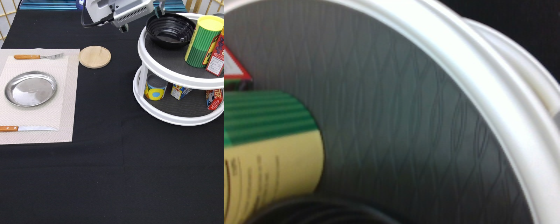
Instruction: Pick up the bowl from the lazy Susan and put bowl on the plate
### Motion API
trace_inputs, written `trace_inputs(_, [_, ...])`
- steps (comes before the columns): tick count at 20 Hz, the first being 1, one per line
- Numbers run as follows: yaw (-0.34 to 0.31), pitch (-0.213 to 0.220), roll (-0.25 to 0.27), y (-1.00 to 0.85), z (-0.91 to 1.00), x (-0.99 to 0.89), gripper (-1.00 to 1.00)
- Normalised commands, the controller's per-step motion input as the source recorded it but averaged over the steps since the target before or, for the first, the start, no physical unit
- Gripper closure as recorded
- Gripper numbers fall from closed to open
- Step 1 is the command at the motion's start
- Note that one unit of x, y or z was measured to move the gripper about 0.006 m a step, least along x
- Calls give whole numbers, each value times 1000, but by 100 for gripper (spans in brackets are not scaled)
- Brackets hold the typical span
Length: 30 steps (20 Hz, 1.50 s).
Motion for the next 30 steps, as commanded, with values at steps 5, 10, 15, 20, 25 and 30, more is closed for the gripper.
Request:
trace_inputs(5, [-66,-5,-132,440,-86,-691,-100])
trace_inputs(10, [-59,-52,-126,325,-178,-703,-100])
trace_inputs(15, [-42,-159,-122,111,-275,-685,-100])
trace_inputs(20, [-27,-271,-118,171,-201,-595,-100])
trace_inputs(25, [-11,-267,-114,331,-11,-605,-100])
trace_inputs(30, [1,-156,-102,323,0,-485,-100])
